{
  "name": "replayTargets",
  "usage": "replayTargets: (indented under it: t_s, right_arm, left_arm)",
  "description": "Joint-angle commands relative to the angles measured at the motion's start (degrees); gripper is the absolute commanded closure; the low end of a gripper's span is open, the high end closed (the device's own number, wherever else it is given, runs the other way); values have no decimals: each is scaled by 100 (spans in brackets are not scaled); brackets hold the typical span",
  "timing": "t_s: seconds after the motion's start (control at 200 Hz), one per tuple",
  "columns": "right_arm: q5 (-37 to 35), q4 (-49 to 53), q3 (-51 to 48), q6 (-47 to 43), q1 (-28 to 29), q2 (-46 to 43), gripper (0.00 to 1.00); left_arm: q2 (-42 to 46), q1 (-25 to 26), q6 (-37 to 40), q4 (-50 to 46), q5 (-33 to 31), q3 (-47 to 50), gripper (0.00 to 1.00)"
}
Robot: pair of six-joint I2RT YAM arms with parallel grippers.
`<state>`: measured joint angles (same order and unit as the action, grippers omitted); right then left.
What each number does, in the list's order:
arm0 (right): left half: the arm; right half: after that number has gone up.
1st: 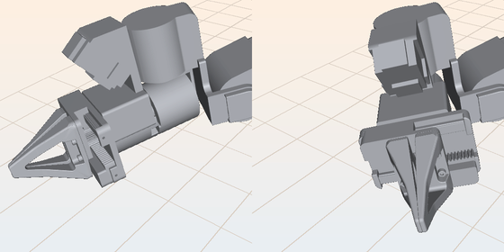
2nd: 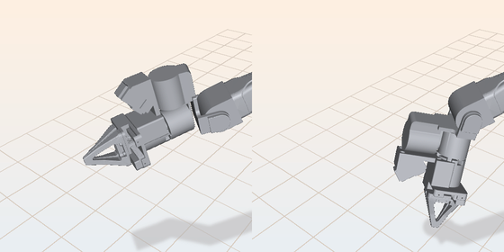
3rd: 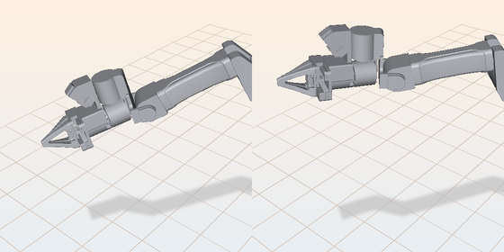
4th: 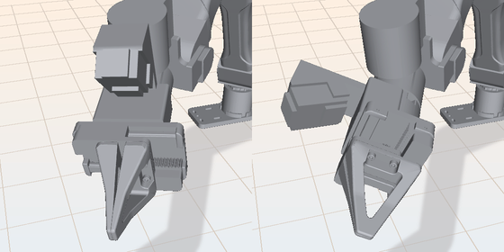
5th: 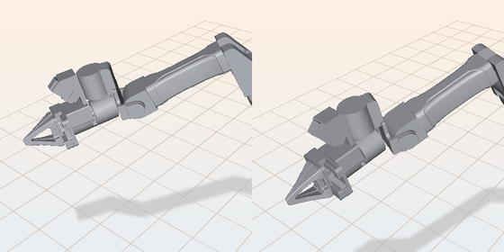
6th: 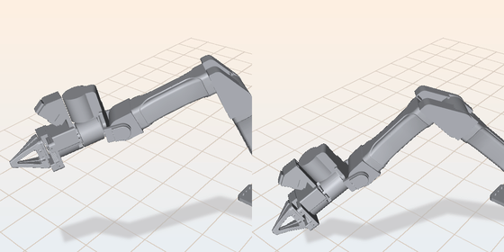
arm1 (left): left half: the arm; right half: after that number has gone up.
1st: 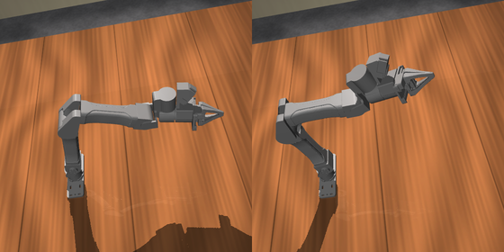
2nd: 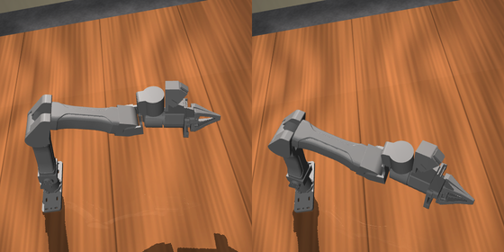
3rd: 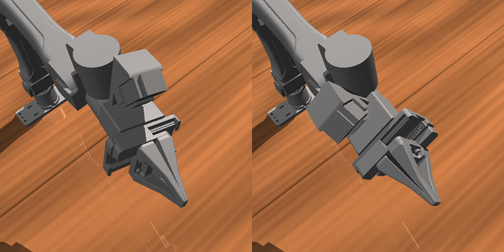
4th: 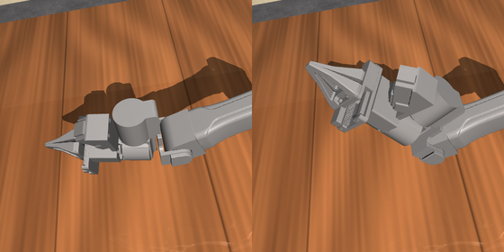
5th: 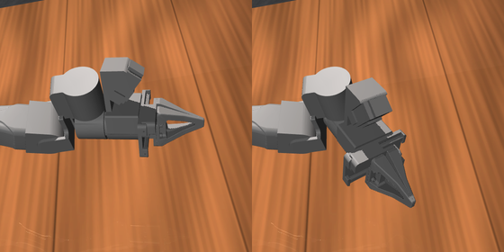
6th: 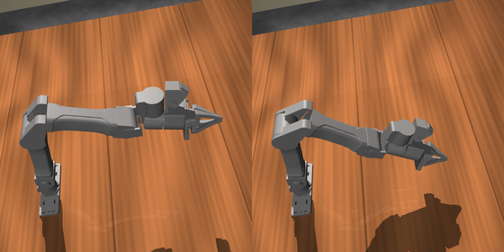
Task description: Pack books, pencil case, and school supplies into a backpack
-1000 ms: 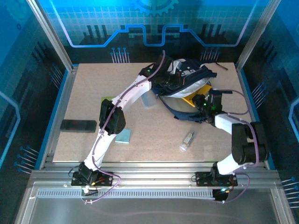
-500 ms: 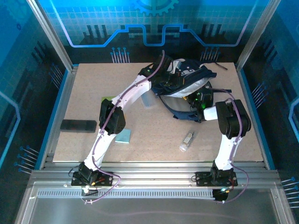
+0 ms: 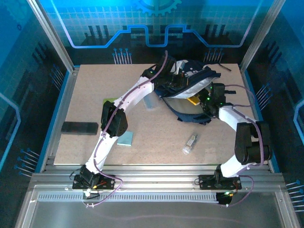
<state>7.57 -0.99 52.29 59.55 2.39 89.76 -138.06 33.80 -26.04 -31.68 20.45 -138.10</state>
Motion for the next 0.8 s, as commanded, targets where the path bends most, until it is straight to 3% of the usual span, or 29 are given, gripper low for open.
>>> replayTargets:
  t_s: [0.0, 0.31, 0.535, 0.66, 0.775, 0.795]
  right_arm:
    - [358, 1493, 259, -685, -285, -316, 10]
    - [797, 2723, 250, -1721, -944, -1239, 12]
    - [171, 4084, 856, -2702, -1068, -2228, 12]
    - [65, 4294, 1087, -2835, -1072, -2590, 12]
    - [465, 4005, 1099, -2787, -1016, -2744, 12]
    - [560, 3939, 1096, -2770, -992, -2740, 12]
  left_arm:
    - [429, -30, -178, 540, -50, 7, 100]
    - [416, -23, -205, 590, -35, 151, 100]
    - [441, 89, -207, 761, 13, 745, 100]
    - [545, 229, -238, 973, 8, 1231, 100]
    - [672, 338, -344, 1163, 29, 1646, 100]
    - [714, 339, -383, 1183, 34, 1736, 94]
